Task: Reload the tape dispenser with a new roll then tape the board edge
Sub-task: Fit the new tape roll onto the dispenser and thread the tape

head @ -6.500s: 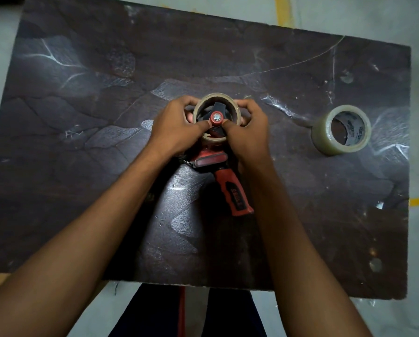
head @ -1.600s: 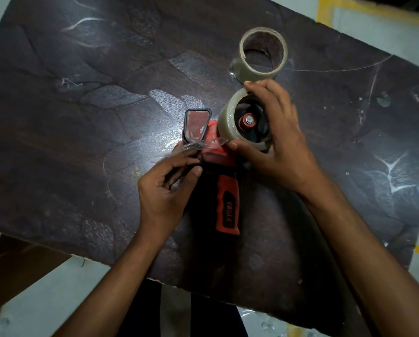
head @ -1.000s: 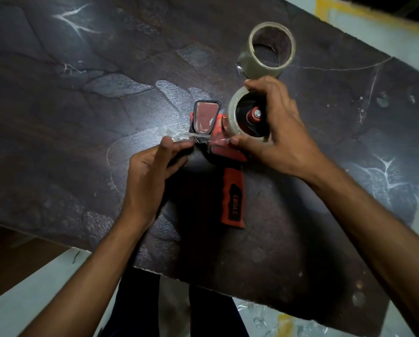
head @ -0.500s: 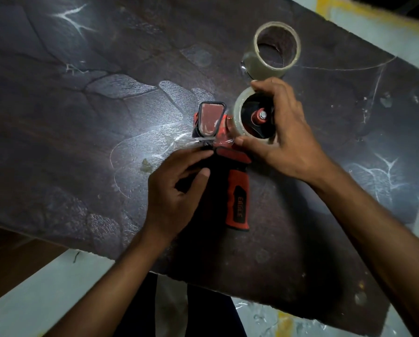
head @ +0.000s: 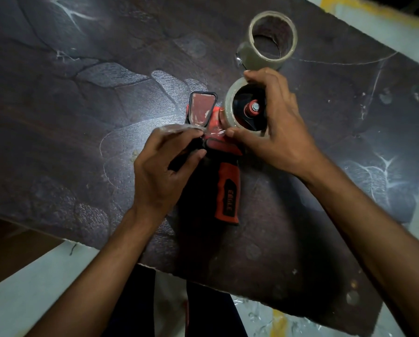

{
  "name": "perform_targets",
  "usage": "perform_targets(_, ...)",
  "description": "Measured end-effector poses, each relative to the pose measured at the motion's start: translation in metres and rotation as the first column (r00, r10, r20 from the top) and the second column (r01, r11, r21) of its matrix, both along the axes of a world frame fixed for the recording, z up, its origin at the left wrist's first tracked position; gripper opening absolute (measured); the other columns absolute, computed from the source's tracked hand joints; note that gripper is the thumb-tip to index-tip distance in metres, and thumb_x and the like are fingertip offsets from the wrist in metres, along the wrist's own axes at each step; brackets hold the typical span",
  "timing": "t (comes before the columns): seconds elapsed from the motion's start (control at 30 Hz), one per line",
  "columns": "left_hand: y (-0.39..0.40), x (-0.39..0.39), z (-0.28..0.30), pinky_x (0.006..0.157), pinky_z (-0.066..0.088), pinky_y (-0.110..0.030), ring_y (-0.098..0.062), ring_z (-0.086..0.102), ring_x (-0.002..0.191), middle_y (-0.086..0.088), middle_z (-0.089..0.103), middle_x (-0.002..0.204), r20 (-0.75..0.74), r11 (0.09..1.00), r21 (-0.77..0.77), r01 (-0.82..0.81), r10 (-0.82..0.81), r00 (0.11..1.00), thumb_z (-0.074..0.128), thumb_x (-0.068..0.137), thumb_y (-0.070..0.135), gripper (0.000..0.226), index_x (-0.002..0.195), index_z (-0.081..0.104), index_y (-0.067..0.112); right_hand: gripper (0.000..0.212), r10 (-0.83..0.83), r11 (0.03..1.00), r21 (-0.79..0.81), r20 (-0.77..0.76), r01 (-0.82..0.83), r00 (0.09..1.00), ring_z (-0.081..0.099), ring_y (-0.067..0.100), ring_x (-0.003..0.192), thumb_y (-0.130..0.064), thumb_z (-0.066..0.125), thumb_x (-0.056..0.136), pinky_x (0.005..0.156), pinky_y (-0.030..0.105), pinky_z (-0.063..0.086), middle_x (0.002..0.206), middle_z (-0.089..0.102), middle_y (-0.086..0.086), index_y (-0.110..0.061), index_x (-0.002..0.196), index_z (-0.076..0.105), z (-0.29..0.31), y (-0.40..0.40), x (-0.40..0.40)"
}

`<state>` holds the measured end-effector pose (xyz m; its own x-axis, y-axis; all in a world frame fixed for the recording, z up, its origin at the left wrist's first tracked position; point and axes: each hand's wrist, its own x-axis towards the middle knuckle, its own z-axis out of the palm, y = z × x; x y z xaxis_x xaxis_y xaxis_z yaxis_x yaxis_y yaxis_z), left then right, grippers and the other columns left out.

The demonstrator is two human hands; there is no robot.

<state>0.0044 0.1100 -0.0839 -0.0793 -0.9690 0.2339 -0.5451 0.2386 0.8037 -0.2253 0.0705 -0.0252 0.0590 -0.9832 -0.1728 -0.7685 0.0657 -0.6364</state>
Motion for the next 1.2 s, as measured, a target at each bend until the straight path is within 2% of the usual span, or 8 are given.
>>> perform_targets(0.2, 0.003, -0.002, -0.002, 0.094, 0.047, -0.009, 0.004, 0.063, 0.105, -0.005, 0.07, 0.113, -0.081, 0.998, 0.046, -0.046, 0.05, 0.995, 0.082, 0.091, 0.014, 0.016, 0.104, 0.081, 0.004, 0.091, -0.012, 0.999, -0.035, -0.003, 0.012, 1.0, 0.037, 0.006, 0.134, -0.041, 0.084, 0.076, 0.12, 0.039, 0.032, 0.156, 0.038, 0.002, -0.018, 0.153, 0.041, -0.002, 0.0, 0.001)
perform_targets(0.3, 0.01, -0.008, 0.001, 0.088, 0.052, -0.011, 0.01, 0.068, 0.098, 0.008, 0.073, 0.105, -0.218, 0.988, 0.142, -0.053, 0.083, 0.972, 0.076, 0.095, 0.014, 0.011, 0.104, 0.079, 0.008, 0.091, -0.018, 0.999, -0.043, -0.005, 0.018, 1.0, 0.039, 0.009, 0.135, -0.042, 0.083, 0.076, 0.118, 0.034, 0.031, 0.155, 0.039, 0.002, -0.018, 0.153, 0.041, -0.004, 0.0, 0.002)
perform_targets(0.53, 0.009, -0.01, 0.015, 0.093, 0.064, -0.042, -0.025, 0.081, 0.1, -0.004, 0.081, 0.099, -0.636, 0.889, 0.457, 0.034, 0.301, 0.71, 0.07, 0.096, 0.048, 0.036, 0.114, 0.052, 0.024, 0.091, -0.022, 0.999, -0.043, 0.0, 0.022, 1.0, 0.042, 0.02, 0.141, -0.046, 0.081, 0.076, 0.115, 0.027, 0.028, 0.157, 0.039, 0.002, -0.019, 0.153, 0.041, -0.008, 0.001, 0.002)
perform_targets(0.67, 0.005, -0.01, 0.016, 0.091, 0.066, -0.041, -0.022, 0.081, 0.1, 0.004, 0.08, 0.097, -0.57, 0.892, 0.453, 0.015, 0.276, 0.774, 0.06, 0.107, 0.033, 0.004, 0.106, 0.059, 0.029, 0.091, -0.018, 0.999, -0.034, 0.003, 0.019, 1.0, 0.041, 0.019, 0.141, -0.047, 0.08, 0.076, 0.114, 0.016, 0.024, 0.157, 0.038, 0.001, -0.019, 0.154, 0.04, -0.007, 0.001, 0.002)
perform_targets(0.77, 0.003, -0.008, 0.015, 0.09, 0.065, -0.036, -0.02, 0.081, 0.1, 0.006, 0.081, 0.09, -0.564, 0.847, 0.53, 0.036, 0.321, 0.761, 0.048, 0.113, 0.013, 0.022, 0.094, 0.057, 0.021, 0.092, -0.01, 1.0, -0.017, 0.019, 0.01, 1.0, 0.04, 0.017, 0.141, -0.048, 0.08, 0.075, 0.117, 0.025, 0.027, 0.156, 0.038, 0.001, -0.019, 0.153, 0.04, -0.005, 0.0, 0.001)
perform_targets(0.9, -0.005, 0.003, 0.02, 0.09, 0.063, -0.031, -0.019, 0.081, 0.102, 0.0, 0.083, 0.087, -0.601, 0.738, 0.652, 0.172, 0.366, 0.71, 0.043, 0.114, 0.014, 0.026, 0.089, 0.052, 0.016, 0.094, 0.004, 1.0, 0.019, 0.04, -0.004, 0.999, 0.04, 0.014, 0.139, -0.05, 0.079, 0.073, 0.119, 0.032, 0.029, 0.154, 0.037, -0.001, -0.02, 0.153, 0.039, -0.002, -0.002, -0.001)
perform_targets(1.03, -0.01, 0.01, 0.021, 0.087, 0.066, -0.032, -0.024, 0.082, 0.099, -0.005, 0.084, 0.094, -0.548, 0.69, 0.71, 0.142, 0.414, 0.727, 0.049, 0.112, 0.014, 0.027, 0.086, 0.056, 0.015, 0.093, -0.009, 0.998, 0.06, 0.033, 0.007, 0.999, 0.041, 0.014, 0.139, -0.049, 0.08, 0.073, 0.118, 0.032, 0.029, 0.154, 0.038, -0.001, -0.022, 0.152, 0.039, -0.003, -0.005, 0.0)
perform_targets(1.2, -0.01, 0.014, 0.02, 0.069, 0.063, -0.022, -0.016, 0.082, 0.079, -0.003, 0.083, 0.079, -0.46, 0.618, 0.783, 0.068, 0.501, 0.733, 0.051, 0.111, 0.014, 0.027, 0.085, 0.061, 0.014, 0.092, -0.037, 0.997, 0.07, 0.048, 0.034, 0.998, 0.044, 0.013, 0.137, -0.05, 0.081, 0.07, 0.119, 0.043, 0.035, 0.151, 0.041, -0.001, -0.023, 0.149, 0.042, -0.005, -0.006, 0.003)
